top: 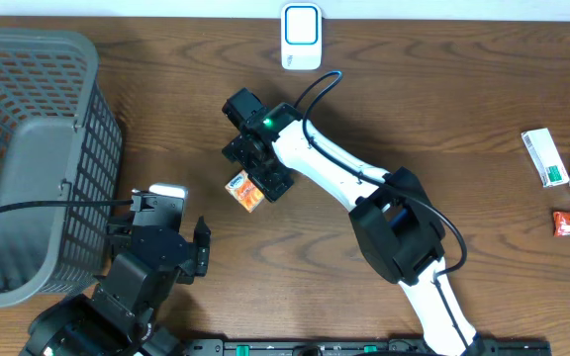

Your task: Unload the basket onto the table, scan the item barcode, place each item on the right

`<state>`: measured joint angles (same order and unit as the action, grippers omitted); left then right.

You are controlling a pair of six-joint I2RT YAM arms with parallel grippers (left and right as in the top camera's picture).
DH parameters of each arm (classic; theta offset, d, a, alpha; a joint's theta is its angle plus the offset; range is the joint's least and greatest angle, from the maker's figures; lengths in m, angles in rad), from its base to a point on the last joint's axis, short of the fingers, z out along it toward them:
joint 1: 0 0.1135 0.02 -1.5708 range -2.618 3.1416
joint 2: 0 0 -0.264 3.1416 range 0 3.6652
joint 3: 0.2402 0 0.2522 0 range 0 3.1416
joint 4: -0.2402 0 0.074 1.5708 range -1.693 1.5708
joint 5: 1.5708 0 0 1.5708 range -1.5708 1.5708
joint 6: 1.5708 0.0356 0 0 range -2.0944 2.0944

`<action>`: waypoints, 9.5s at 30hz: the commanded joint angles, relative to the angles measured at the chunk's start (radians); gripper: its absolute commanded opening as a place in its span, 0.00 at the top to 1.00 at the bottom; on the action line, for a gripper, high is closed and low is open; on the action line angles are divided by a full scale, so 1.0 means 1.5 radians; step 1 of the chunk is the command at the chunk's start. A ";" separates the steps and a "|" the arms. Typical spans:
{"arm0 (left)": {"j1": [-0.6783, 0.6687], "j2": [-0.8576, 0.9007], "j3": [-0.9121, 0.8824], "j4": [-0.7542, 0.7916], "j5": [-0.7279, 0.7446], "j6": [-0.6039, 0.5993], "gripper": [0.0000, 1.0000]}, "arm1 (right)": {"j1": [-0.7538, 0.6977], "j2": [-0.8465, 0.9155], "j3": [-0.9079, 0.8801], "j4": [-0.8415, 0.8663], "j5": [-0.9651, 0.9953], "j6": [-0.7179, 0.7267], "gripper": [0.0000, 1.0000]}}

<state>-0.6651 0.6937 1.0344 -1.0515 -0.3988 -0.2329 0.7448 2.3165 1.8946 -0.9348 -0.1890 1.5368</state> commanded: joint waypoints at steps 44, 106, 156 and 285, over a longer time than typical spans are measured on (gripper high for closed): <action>-0.002 -0.001 -0.002 -0.002 -0.009 -0.004 0.15 | -0.204 -0.047 0.001 -0.512 -0.272 -0.836 0.34; -0.002 -0.001 -0.002 -0.002 -0.009 -0.004 0.15 | -0.225 0.150 0.070 0.683 0.213 -0.890 0.43; -0.002 -0.001 -0.002 -0.002 -0.009 -0.004 0.15 | -0.836 -0.318 -0.015 -0.098 0.138 -0.792 0.01; 0.396 -0.459 -0.354 0.572 0.282 0.361 0.15 | -0.453 -1.535 -1.241 0.577 0.275 -0.592 0.01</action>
<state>-0.0719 0.0067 0.5873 -0.2615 -0.0418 0.4412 0.0624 0.0219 0.0471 -0.0692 0.2104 0.6296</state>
